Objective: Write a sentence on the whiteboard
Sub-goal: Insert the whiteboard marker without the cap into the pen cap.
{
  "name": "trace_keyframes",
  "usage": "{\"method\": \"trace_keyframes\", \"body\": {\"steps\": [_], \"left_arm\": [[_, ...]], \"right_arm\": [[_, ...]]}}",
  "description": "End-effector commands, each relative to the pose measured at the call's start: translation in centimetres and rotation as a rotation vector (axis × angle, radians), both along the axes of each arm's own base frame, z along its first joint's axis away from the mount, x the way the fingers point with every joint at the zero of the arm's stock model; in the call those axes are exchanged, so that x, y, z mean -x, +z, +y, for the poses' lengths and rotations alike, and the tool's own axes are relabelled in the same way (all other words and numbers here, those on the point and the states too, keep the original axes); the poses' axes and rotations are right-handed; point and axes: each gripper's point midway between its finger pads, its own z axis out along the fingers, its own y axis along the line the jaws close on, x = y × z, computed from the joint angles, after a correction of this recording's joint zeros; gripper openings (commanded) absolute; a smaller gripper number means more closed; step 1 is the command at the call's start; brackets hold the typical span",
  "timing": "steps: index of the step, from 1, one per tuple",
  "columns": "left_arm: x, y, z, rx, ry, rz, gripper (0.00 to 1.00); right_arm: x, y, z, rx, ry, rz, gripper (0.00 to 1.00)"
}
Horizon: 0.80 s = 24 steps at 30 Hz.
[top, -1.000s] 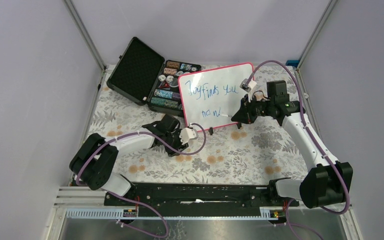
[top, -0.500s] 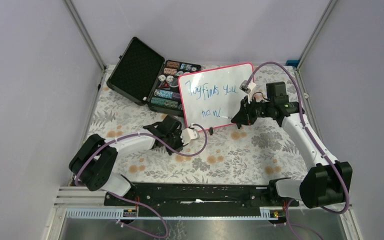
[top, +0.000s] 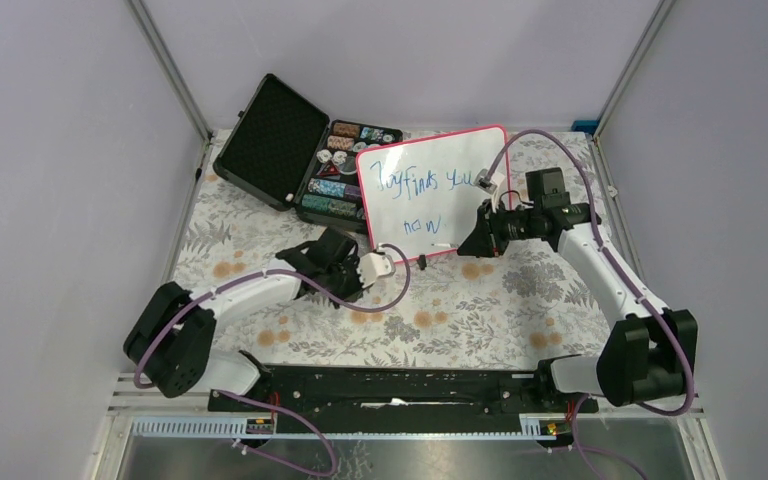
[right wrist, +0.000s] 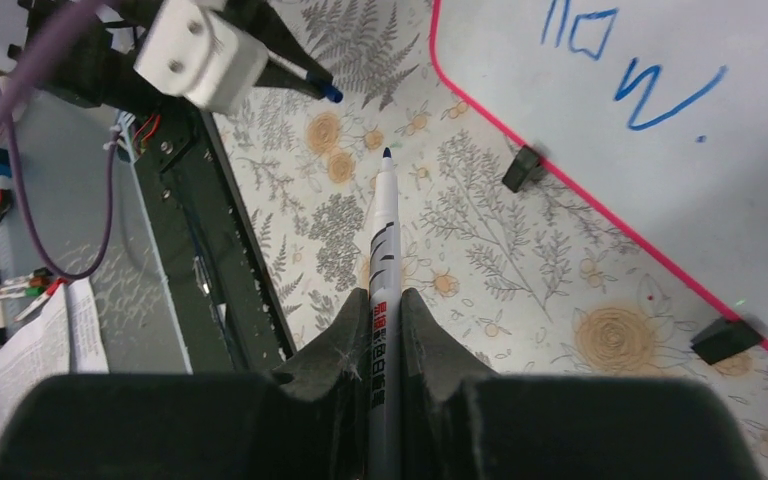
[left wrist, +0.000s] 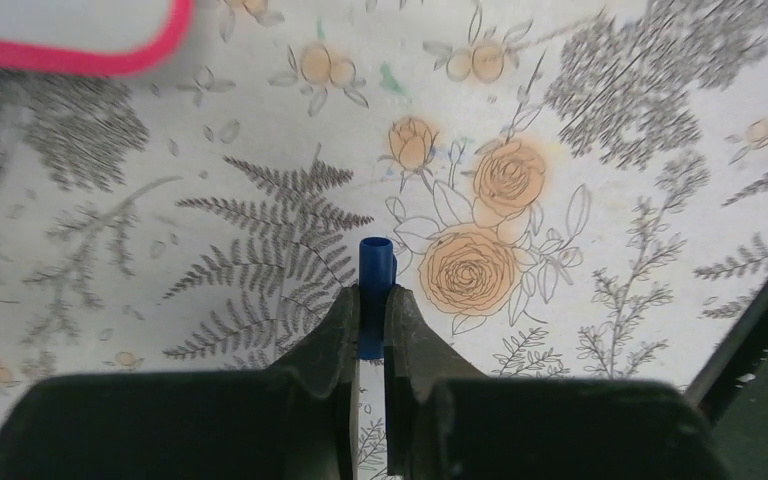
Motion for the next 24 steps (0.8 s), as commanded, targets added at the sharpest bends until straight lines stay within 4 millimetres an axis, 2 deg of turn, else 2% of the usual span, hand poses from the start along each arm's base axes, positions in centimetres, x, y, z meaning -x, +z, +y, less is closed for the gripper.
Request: {"method": "trace_keyframes", "body": {"steps": [1,5,10,14,19,24], "left_arm": [[-1.8,6.2,-3.2,0.17,-0.027,-0.083,0.0],[-2.2,9.4,-4.5,0.22,-0.058,-0.09,0.0],[-1.3,14.1,-5.6,0.3,-0.136,-0.116,0.0],[-0.9,15.2,-5.6,0.3,-0.17,-0.119,0.0],[0.9,16.1,-6.4,0.335,-0.273,-0.088,0.0],[1.2,17.0,-6.8,0.358,-0.305,-0.098,0.0]], "right_arm": [[2.4,-0.5,1.5,-0.047,0.107,0.07,0.0],[3.8,-0.3,2.8,-0.066,0.179,0.096,0.0],[5.0,1.0,3.8,-0.145,0.243,0.126,0.0],[5.7,0.9,4.2,-0.144,0.27,0.136,0.0],[6.3,0.9,4.7,-0.157,0.291,0.145,0.0],[6.8,1.5,5.1,-0.206,0.318,0.178,0.0]]}}
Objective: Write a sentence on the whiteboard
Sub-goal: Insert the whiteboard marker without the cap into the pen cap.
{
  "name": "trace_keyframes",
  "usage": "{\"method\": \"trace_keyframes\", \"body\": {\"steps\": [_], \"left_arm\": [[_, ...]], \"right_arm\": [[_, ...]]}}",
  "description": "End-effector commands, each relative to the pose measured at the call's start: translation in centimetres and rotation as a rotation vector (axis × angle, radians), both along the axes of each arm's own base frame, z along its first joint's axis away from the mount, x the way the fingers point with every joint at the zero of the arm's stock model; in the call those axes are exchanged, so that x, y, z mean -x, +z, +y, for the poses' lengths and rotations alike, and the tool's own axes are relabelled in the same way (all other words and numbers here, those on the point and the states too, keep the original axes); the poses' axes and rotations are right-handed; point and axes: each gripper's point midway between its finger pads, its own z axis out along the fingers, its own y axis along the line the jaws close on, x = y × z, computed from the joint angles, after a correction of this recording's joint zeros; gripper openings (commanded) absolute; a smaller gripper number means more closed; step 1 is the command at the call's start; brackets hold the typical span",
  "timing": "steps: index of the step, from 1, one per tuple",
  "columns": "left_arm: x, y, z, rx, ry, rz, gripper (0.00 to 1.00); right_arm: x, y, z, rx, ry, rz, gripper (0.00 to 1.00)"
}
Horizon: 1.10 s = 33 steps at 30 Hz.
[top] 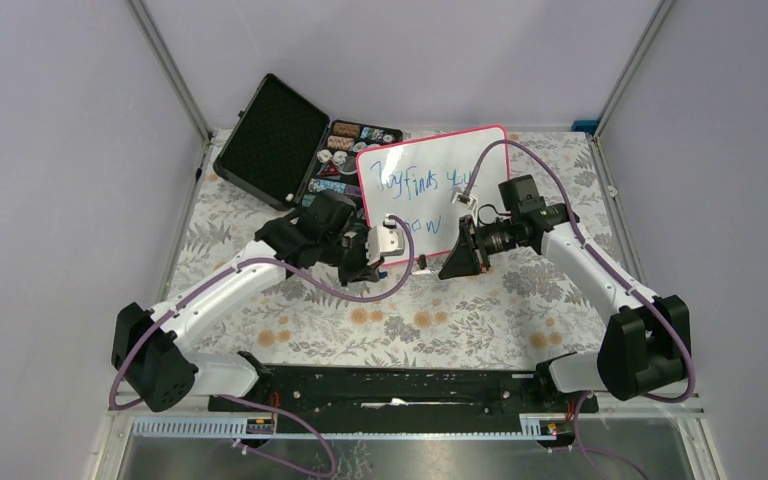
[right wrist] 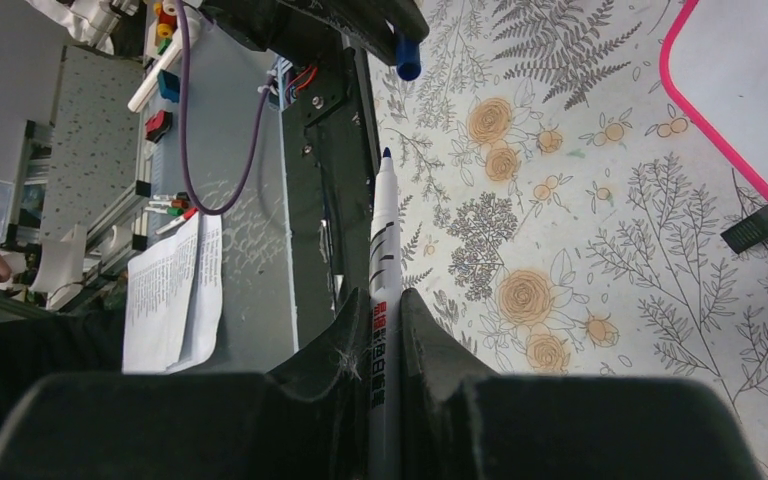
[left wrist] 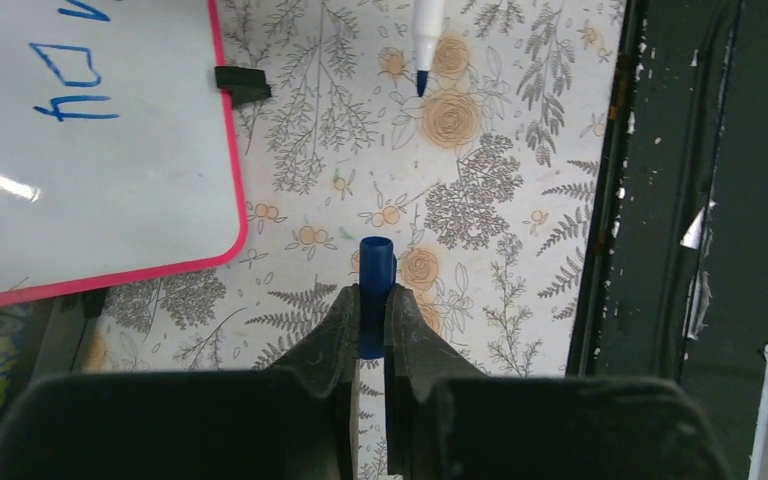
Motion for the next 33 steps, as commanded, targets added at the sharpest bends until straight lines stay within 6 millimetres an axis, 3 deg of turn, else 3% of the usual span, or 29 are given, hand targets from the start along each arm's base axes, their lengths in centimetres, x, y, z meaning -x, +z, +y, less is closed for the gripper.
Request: {"method": "trace_keyframes", "body": {"steps": [1,6,33], "left_arm": [[0.6,3.4,-1.3,0.09,-0.081,-0.046,0.0],[1.8,4.0,-1.9,0.127,-0.131,-0.004,0.0],[3.3,4.2,-3.4,0.152,-0.19,0.055,0.0]], "right_arm": [[0.8,1.1,0.7,-0.073,0.048,0.042,0.0],[1.2,1.5,1.0,-0.101,0.07,0.072,0.0],[1.8,1.3,1.9,-0.084,0.105,0.063,0.0]]}}
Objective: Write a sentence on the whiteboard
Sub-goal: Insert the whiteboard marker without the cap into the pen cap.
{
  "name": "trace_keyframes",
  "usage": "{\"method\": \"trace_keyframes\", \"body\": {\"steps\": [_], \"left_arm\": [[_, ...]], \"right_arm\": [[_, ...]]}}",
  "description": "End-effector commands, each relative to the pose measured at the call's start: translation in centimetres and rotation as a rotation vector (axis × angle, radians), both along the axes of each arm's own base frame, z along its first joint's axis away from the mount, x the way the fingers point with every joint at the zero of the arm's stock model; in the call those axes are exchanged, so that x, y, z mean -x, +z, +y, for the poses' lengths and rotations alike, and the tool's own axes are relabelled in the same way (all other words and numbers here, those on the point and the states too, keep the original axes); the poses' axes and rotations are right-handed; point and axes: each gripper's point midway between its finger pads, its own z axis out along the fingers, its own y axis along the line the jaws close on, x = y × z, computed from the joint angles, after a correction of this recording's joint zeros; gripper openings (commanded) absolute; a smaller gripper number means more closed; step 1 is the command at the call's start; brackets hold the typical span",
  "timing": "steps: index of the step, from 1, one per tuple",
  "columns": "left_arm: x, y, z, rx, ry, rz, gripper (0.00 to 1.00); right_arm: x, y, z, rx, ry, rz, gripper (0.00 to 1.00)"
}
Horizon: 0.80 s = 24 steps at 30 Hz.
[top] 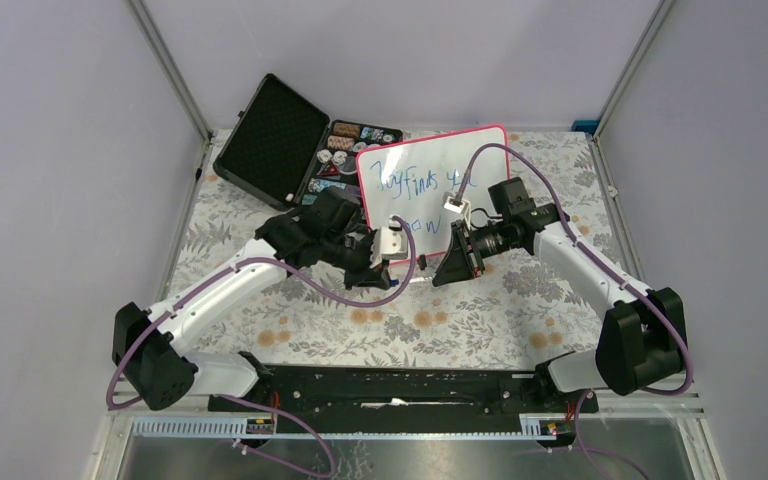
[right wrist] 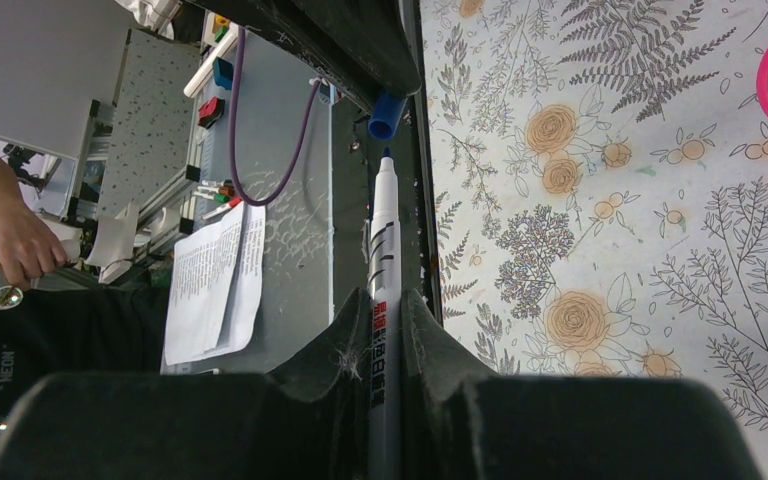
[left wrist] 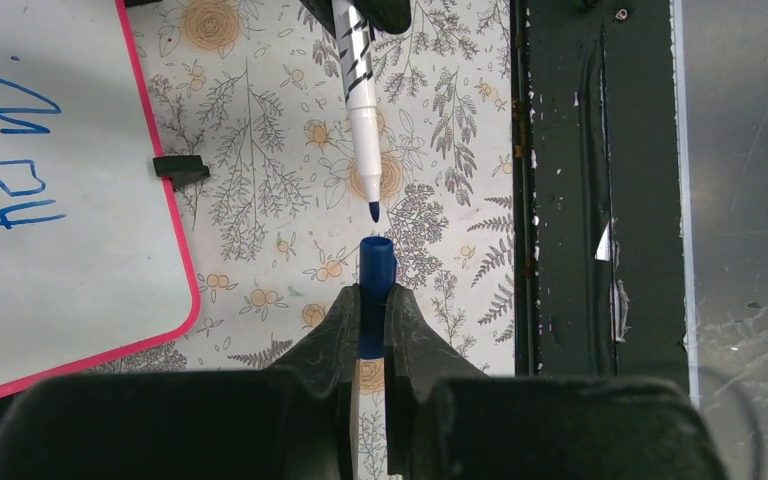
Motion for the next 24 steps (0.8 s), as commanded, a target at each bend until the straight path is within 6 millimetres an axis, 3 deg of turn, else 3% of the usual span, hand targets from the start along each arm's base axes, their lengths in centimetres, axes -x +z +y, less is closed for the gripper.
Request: {"method": "trace_keyframes", "body": {"steps": [1,24], "left_arm": [[0.21,1.72,-1.23,0.055,-0.038,-0.009,0.0],[0.21,1.42,-1.57,0.038,-0.034,-0.005,0.0]], "right_arm": [[0.05,0.69,0.48,-0.02,0.02,-0.002,0.0],[0.11,0.6,0.56,-0.012,0.024,-0.016,0.0]]}}
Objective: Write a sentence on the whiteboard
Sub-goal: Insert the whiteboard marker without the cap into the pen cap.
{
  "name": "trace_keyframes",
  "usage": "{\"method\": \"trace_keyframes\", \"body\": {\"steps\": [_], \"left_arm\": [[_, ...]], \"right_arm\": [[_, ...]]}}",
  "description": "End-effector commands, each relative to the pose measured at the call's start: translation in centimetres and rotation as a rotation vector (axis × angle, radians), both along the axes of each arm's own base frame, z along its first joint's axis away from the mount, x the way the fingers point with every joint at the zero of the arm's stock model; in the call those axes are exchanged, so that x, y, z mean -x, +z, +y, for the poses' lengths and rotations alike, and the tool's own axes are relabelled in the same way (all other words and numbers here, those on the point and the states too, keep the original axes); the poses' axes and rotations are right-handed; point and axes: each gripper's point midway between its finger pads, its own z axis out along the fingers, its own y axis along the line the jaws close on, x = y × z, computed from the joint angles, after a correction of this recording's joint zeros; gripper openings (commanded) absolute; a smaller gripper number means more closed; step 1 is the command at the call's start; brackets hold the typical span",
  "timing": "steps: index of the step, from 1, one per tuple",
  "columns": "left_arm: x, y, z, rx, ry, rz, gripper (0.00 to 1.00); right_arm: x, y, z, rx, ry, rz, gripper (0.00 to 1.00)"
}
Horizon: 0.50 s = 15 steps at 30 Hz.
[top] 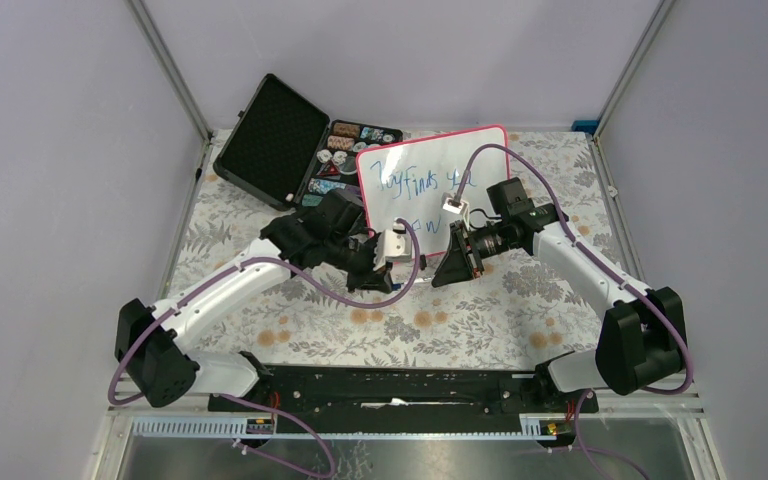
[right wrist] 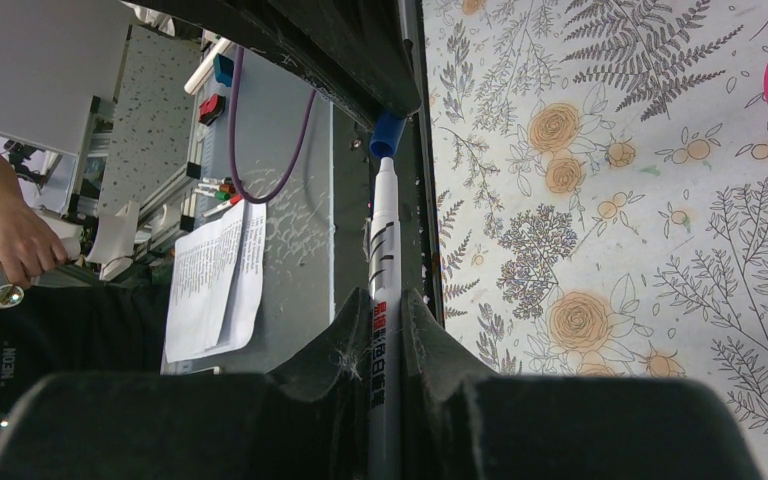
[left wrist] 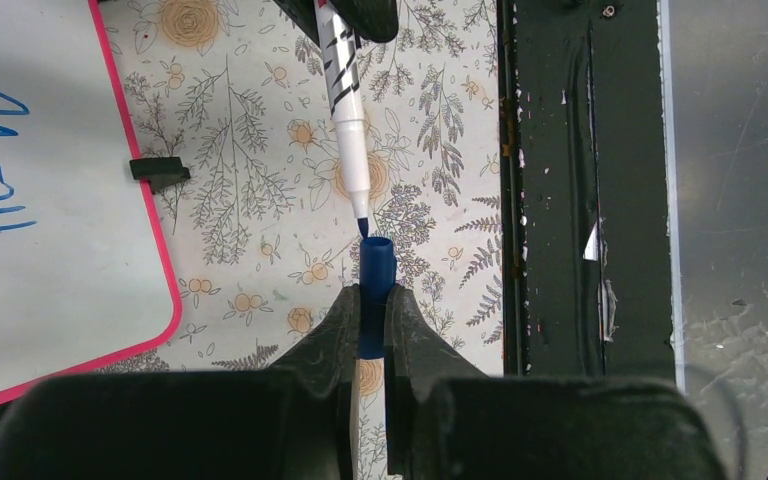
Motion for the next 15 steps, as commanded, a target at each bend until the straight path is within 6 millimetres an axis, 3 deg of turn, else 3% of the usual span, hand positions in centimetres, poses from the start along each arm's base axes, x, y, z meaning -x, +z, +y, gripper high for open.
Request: {"method": "trace_keyframes", "body": {"steps": [1,15], "left_arm": [[-0.45,1.96,-1.2,0.053,-0.02,-0.03,0.0],[-0.45,2.05,-1.12,0.051,-0.011,-0.031,0.0]], "right_arm": [[-0.03,0.72,0.42,-0.015,0.017,-0.019,0.0],[0.11,0.41,0.34,-0.004,0.016,-0.026,0.0]]}}
